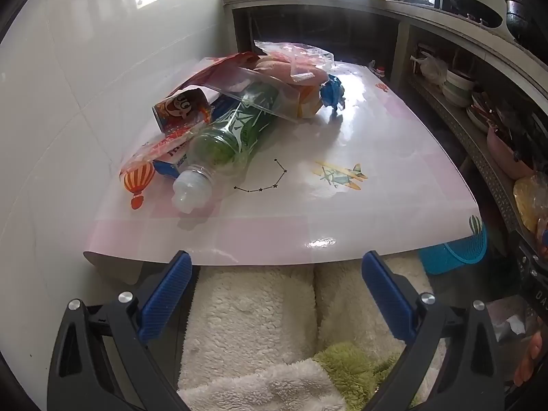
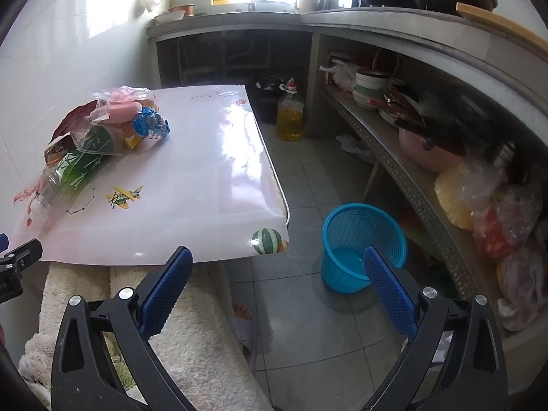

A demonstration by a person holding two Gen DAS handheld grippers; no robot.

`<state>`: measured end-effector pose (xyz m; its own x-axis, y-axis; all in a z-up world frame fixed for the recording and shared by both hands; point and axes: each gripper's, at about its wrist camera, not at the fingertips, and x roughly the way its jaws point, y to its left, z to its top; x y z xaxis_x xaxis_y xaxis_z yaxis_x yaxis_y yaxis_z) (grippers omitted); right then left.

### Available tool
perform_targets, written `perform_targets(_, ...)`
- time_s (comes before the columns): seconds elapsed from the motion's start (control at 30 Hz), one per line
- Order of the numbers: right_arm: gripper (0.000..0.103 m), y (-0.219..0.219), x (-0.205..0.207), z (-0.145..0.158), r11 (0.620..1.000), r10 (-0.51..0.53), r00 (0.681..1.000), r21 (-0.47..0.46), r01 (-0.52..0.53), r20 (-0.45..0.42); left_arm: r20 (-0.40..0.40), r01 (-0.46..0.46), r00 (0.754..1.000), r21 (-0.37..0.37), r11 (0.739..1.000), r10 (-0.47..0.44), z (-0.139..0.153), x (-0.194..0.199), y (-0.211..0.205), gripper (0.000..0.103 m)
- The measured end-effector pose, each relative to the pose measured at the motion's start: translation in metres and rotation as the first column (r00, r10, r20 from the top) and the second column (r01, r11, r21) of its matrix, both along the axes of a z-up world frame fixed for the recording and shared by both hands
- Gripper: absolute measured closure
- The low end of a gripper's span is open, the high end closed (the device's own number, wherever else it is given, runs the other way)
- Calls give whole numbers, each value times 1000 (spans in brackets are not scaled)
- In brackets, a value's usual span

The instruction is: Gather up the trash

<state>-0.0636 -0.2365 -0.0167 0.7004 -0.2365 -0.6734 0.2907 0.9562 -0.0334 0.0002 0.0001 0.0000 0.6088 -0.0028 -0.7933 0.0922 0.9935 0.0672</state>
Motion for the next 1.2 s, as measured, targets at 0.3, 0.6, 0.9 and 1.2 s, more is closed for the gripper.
perform_targets(0.3,7,0,1,3,1000,2,1000,2,-2,4,0,5,1000,-7,1000,-5,1,2,2,6)
perform_targets(0.6,7,3,1,3,1000,4,1000,0,-4,5,-5,0,1000,-12,1000,0,-2,1,3,6)
perform_targets(0.9,7,4,2,4,1000,2,1000,-3,-2,5,-7,-2,1000,-14,1000,2,-2,2,3,6)
perform_targets(1.2,7,6,4,6,1000,6,1000,-4,-6,6,-8,-4,1000,-15,1000,4,-2,2,4,6)
